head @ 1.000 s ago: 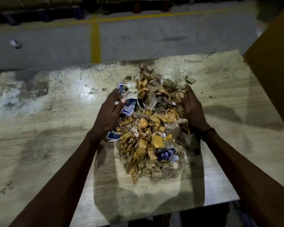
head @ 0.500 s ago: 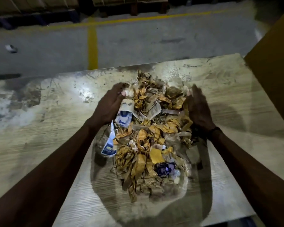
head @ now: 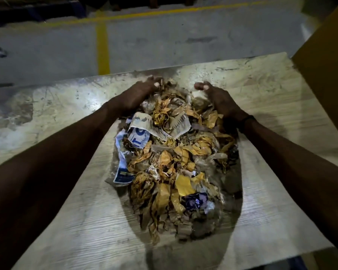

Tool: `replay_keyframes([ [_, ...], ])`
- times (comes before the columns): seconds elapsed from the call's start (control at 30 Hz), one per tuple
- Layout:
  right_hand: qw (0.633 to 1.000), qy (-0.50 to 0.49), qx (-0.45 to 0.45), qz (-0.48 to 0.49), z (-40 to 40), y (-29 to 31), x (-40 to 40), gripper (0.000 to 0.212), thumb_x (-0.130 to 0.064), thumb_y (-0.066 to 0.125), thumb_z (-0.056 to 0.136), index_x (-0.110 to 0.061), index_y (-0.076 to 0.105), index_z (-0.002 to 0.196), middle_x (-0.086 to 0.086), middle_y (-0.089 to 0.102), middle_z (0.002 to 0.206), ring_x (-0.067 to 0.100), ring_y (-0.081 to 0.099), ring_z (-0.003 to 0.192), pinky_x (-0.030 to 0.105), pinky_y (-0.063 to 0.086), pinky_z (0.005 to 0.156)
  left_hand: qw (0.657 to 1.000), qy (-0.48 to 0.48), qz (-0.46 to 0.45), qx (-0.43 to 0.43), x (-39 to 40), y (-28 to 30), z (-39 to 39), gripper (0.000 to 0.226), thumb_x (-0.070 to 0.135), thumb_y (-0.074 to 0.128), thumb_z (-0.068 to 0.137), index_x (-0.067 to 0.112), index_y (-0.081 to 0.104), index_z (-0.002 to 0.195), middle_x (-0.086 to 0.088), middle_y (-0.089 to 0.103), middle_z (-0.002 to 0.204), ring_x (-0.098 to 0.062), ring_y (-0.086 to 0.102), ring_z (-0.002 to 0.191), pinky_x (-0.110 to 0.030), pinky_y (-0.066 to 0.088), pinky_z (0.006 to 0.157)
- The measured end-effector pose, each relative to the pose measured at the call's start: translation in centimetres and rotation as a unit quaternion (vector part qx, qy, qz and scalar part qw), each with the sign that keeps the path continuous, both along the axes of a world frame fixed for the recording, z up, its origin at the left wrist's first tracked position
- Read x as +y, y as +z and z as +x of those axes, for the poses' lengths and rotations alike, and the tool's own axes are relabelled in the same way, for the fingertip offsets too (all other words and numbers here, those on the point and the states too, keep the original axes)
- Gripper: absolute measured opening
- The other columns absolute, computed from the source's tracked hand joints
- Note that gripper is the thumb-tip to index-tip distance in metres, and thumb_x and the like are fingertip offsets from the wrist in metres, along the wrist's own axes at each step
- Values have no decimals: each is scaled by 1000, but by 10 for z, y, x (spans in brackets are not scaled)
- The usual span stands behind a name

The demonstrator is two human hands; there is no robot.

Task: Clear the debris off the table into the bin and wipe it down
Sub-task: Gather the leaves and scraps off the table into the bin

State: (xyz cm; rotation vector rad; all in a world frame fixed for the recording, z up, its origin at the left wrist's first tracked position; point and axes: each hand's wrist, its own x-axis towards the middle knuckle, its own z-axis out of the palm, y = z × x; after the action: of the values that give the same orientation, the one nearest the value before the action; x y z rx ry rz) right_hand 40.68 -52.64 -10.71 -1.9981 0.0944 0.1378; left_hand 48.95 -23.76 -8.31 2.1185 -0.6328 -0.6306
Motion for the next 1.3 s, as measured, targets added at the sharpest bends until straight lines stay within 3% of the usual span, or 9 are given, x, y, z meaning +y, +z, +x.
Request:
replay_keyframes([
  [0.1, 998, -16, -9, 66, -7, 3, -11, 61, -53, 37, 107, -15, 56, 151, 1, 58, 153, 11, 50, 145, 13, 41, 109, 997, 16, -59, 40, 10, 0, -6, 37, 43, 34, 115, 37, 55, 145, 10, 56, 144, 12, 59, 112, -16, 54, 84],
  [0.3, 994, -66, -26, 87, -51, 1, -33, 67, -74, 49, 99, -28, 57, 147, -4, 58, 154, 12, 48, 149, 41, 31, 128, 962, 245, -120, 2, 94, -27, -36, 48, 57, 43, 107, 35, 60, 147, 7, 60, 152, -11, 53, 143, -51, 38, 124],
  [0.43, 998, -56, -37, 12, -75, 6, -12, 57, -58, 37, 107, -28, 55, 152, -10, 52, 159, 0, 42, 149, 30, 31, 127, 960, 261, -103, -12, 90, -33, -79, 48, 59, 42, 106, 43, 55, 149, 12, 56, 155, -10, 52, 143, -40, 43, 121],
  [0.57, 995, -72, -60, 30, -88, 4, 8, 57, -54, 42, 105, -26, 52, 154, -9, 45, 163, -2, 35, 152, 16, 27, 123, 967, 226, -66, -101, 70, -43, -98, 41, 37, 49, 112, 41, 51, 152, 9, 55, 156, -11, 52, 144, -54, 42, 120],
  [0.7, 991, -98, -84, 29, -110, 2, 15, 53, -50, 41, 108, -32, 41, 158, -8, 37, 169, -6, 30, 153, 21, 26, 125, 929, 308, -204, 17, 65, -34, -133, 52, 53, 48, 107, 38, 47, 157, 15, 46, 162, -8, 42, 151, -50, 36, 124],
  [0.8, 987, -124, -99, 23, -133, -4, 11, 58, -47, 40, 110, -22, 38, 162, -2, 29, 173, -16, 29, 148, 11, 29, 118, 934, 307, -176, -54, 71, -32, -166, 50, 55, 44, 109, 45, 41, 158, 10, 36, 169, -11, 31, 157, -54, 27, 129],
  [0.97, 972, -204, -101, 56, -187, -14, 9, 55, -47, 40, 113, -23, 40, 163, -7, 34, 171, 7, 25, 160, 51, 22, 132, 906, 381, -165, -79, 89, -38, -231, 53, 40, 43, 110, 28, 38, 162, 9, 37, 169, -5, 35, 154, -48, 32, 127],
  [1.17, 956, -256, -119, 84, -263, -13, 65, 51, -36, 36, 114, -24, 37, 163, -2, 34, 171, 11, 29, 159, 44, 30, 129, 908, 379, -107, -144, 77, -39, -305, 62, 42, 41, 107, 15, 36, 163, 10, 25, 174, -13, 16, 163, -24, 21, 128],
  [1.3, 948, -273, -158, 50, -286, -15, 111, 44, -29, 44, 112, -24, 48, 156, 3, 44, 166, 19, 36, 157, 50, 35, 126, 913, 369, -51, -170, 40, -40, -338, 61, 47, 43, 107, 25, 35, 163, 1, 14, 177, -22, 0, 165, -50, 9, 132],
])
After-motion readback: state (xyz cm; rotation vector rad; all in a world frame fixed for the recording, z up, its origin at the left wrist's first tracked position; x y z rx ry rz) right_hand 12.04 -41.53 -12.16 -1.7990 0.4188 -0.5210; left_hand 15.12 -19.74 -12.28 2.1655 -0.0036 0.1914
